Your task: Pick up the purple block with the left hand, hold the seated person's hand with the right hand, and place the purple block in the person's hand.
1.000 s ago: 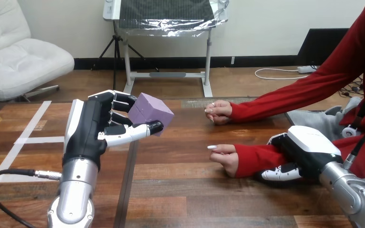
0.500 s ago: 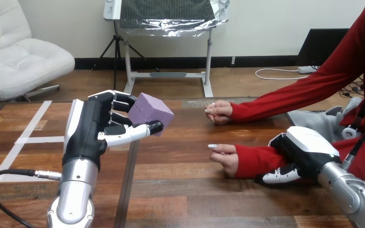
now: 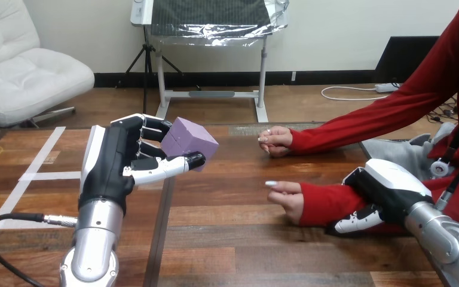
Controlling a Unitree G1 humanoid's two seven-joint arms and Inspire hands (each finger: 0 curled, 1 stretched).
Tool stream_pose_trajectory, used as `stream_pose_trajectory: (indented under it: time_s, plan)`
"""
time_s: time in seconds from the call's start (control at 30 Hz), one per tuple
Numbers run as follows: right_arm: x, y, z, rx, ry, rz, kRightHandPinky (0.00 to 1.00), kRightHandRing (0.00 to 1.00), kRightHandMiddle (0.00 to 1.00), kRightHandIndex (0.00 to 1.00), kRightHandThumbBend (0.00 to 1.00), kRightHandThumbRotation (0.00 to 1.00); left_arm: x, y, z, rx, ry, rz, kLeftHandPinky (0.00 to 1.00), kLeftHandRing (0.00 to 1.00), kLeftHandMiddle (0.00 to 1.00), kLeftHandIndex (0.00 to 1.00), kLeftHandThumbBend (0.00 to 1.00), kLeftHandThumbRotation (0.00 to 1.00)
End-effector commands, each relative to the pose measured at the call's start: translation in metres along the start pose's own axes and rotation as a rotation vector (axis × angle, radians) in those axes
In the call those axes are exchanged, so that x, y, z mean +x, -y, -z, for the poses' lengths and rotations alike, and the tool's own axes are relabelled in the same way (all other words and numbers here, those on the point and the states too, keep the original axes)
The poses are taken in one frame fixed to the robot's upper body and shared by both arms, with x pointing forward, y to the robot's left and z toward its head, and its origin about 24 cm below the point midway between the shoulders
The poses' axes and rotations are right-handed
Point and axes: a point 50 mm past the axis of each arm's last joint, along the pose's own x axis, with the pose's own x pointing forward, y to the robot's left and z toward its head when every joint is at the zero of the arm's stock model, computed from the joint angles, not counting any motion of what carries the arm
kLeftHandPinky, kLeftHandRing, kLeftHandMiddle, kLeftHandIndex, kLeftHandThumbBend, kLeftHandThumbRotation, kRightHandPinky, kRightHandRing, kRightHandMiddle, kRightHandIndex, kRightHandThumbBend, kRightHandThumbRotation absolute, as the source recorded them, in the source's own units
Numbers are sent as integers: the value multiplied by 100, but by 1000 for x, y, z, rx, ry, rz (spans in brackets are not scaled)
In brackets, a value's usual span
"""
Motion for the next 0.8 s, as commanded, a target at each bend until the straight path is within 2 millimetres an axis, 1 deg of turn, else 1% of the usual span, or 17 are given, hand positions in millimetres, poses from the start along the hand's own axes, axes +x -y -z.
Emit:
stream_pose_trajectory:
  time_s: [0.0, 0.5, 0.77]
  plan:
    - [8, 21, -15, 39, 68, 66, 22, 26, 31, 31, 70, 16, 5, -2, -21, -17, 86, -18, 34, 40, 43, 45, 59, 0]
    - [6, 36, -15, 81, 80, 123, 22, 27, 33, 34, 71, 12, 9, 0, -19, -42, 96, -14, 34, 39, 42, 46, 59, 0]
    - [6, 45, -17, 83, 93, 159, 23, 28, 34, 35, 71, 13, 11, 2, -16, -49, 90, -8, 34, 39, 42, 46, 60, 0]
